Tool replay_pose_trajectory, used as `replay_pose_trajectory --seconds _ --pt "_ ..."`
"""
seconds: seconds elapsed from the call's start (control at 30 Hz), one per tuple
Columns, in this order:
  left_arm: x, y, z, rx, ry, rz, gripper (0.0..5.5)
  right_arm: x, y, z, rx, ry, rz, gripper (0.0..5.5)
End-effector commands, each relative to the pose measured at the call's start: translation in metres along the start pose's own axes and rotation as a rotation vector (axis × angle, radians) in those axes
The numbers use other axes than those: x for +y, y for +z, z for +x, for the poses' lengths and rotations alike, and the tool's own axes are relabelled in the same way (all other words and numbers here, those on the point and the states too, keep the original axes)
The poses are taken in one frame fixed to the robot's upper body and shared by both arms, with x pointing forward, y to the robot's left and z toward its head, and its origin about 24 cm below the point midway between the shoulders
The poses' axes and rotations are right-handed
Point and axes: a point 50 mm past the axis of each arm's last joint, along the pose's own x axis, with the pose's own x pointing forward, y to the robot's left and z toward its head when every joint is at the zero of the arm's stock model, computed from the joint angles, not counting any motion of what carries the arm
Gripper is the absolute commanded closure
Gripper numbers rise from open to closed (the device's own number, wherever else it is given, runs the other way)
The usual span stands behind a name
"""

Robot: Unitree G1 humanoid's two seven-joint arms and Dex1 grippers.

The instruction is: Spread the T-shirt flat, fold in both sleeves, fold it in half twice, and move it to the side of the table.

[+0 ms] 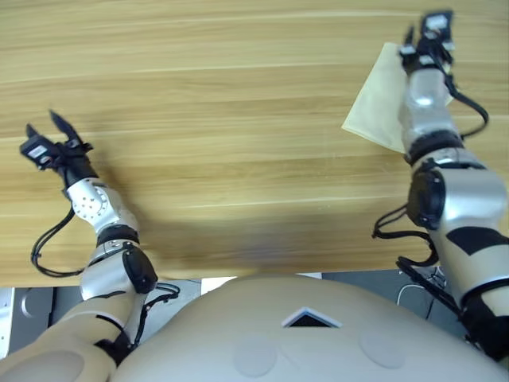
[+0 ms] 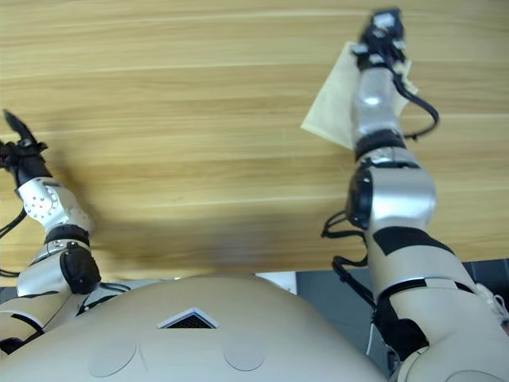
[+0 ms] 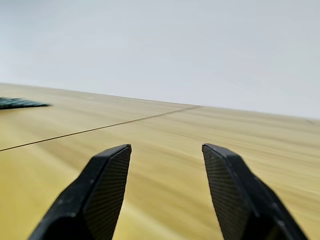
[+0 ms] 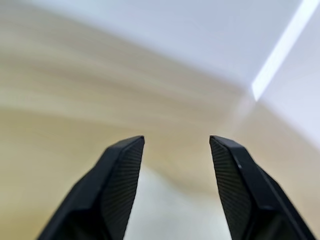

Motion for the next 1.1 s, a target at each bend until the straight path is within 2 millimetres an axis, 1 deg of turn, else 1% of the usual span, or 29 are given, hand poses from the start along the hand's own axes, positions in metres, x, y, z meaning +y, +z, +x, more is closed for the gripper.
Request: replay_pose_trajectory --seconds 0.03,0.07,0.1,0.13,0.17,0.2,0.27,0.3,0.33,0.37,0.43,0.5,0.53,0.63,0.7,0.73,0.83,0.97,1.0,1.1 --pt "-0.071 0.019 0.026 -0.02 -0.189 -0.072 2.85 0.133 0.06 -0.033 -0.116 0.366 0.07 3.08" --pt "-0.083 0.019 0.028 0.0 -0.212 -0.079 2.85 0.158 0.06 -0.048 -0.049 0.474 0.139 3.08" --pt "-0.087 0.016 0.026 0.024 -0.215 -0.087 2.85 0.178 0.059 -0.063 0.012 0.571 0.193 3.08" --pt "-0.085 0.008 0.024 0.067 -0.195 -0.088 2.85 0.191 0.052 -0.076 0.081 0.636 0.238 3.08" --pt "-0.081 0.001 0.019 0.102 -0.168 -0.089 2.85 0.199 0.045 -0.086 0.141 0.681 0.267 3.08" --pt "-0.072 -0.011 0.01 0.155 -0.119 -0.087 2.85 0.204 0.036 -0.094 0.171 0.727 0.269 3.08" --pt "-0.054 -0.043 -0.019 0.331 -0.062 -0.065 2.85 0.208 0.022 -0.107 0.165 0.776 0.195 3.08" --pt "-0.051 -0.051 -0.029 0.369 -0.05 -0.073 2.85 0.209 0.021 -0.111 0.146 0.783 0.176 3.08" --pt "-0.053 -0.052 -0.034 0.364 -0.063 -0.078 2.85 0.208 0.019 -0.112 0.127 0.774 0.164 3.08" --pt "-0.06 -0.047 -0.036 0.305 -0.101 -0.057 2.85 0.206 0.018 -0.111 0.112 0.749 0.155 3.08" --pt "-0.083 -0.04 -0.043 0.221 -0.224 0.056 2.85 0.194 0.007 -0.106 0.117 0.676 0.126 3.08" --pt "-0.108 -0.039 -0.056 0.172 -0.34 0.19 2.85 0.182 -0.007 -0.104 0.13 0.626 0.113 3.08" --pt "-0.118 -0.039 -0.061 0.155 -0.379 0.226 2.85 0.177 -0.012 -0.104 0.122 0.601 0.101 3.08" --pt "-0.149 -0.038 -0.075 0.14 -0.482 0.243 2.85 0.167 -0.032 -0.11 0.147 0.567 0.067 3.08" --pt "-0.165 -0.037 -0.087 0.133 -0.563 0.216 2.62 0.163 -0.043 -0.118 0.154 0.578 0.088 3.08" --pt "-0.17 -0.037 -0.091 0.135 -0.58 0.2 2.43 0.16 -0.047 -0.121 0.142 0.582 0.098 3.08" --pt "-0.177 -0.035 -0.097 0.153 -0.562 0.148 1.88 0.149 -0.056 -0.128 0.081 0.556 0.116 2.51" --pt "-0.182 -0.033 -0.099 0.165 -0.535 0.099 1.33 0.13 -0.057 -0.124 0.0 0.457 0.146 1.9" --pt "-0.182 -0.033 -0.098 0.172 -0.528 0.092 1.3 0.126 -0.058 -0.123 0.0 0.43 0.156 1.72" --pt "-0.182 -0.033 -0.092 0.209 -0.494 0.048 1.3 0.121 -0.059 -0.121 -0.003 0.405 0.155 1.72"
